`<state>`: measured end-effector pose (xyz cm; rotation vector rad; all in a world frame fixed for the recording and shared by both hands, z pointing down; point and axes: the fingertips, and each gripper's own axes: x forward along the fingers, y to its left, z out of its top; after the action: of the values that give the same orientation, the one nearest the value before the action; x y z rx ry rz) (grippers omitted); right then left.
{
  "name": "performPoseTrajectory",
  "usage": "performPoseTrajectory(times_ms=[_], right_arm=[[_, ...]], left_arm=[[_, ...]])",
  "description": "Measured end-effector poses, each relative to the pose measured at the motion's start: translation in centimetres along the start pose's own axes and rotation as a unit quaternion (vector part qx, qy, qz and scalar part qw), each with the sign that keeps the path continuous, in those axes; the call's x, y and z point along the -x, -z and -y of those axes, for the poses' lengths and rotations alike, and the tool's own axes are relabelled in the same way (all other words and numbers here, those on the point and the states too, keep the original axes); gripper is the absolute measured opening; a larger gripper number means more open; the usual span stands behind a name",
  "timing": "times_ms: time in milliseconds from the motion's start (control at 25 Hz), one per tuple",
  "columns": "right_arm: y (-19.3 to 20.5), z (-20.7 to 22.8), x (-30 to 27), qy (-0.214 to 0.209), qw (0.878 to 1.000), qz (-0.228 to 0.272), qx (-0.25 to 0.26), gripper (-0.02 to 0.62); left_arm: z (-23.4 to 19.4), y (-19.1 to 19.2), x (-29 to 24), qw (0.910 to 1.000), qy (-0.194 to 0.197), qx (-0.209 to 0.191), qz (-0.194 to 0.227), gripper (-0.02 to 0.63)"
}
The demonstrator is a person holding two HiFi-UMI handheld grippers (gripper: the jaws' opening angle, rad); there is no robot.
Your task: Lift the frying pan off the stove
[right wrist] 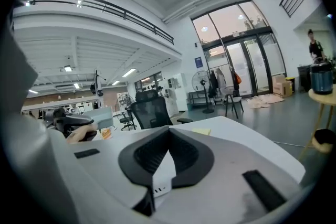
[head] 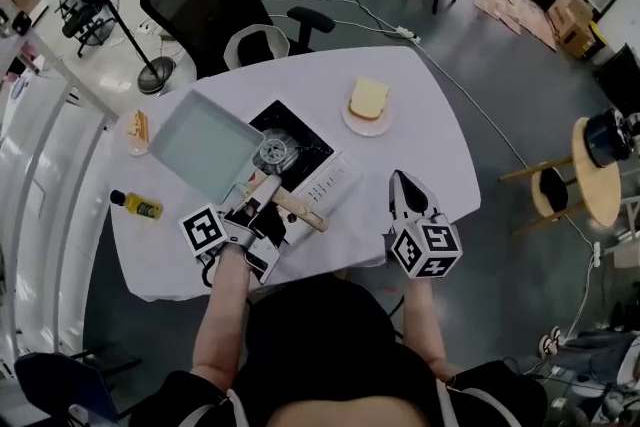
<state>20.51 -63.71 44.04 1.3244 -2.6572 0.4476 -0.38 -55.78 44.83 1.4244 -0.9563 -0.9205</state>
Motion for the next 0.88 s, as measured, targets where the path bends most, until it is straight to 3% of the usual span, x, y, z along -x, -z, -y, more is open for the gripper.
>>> performPoseTrajectory(times_ms=[280, 480, 880], right_arm=[[0.2, -6.0, -3.6, -0.071, 0.997, -0.011, 0.014, 0.003], [0.6, -10.7, -4.4, -0.103, 0.994, -0.012, 0.031, 0.003], [1.0, -14.1, -7.8, -0.145, 0.988, -0.01, 0.05, 0.002]], left_arm=[[-0.6, -3.5, 7.0, 0.9983, -0.019, -0.009, 0.055, 0.133], [-0.6, -4.5, 12.8, 0.9977, -0.018, -0.018, 0.062, 0.135], [-1.0, -4.8, 14.4, 0.9966, -0.014, -0.042, 0.07, 0.14]])
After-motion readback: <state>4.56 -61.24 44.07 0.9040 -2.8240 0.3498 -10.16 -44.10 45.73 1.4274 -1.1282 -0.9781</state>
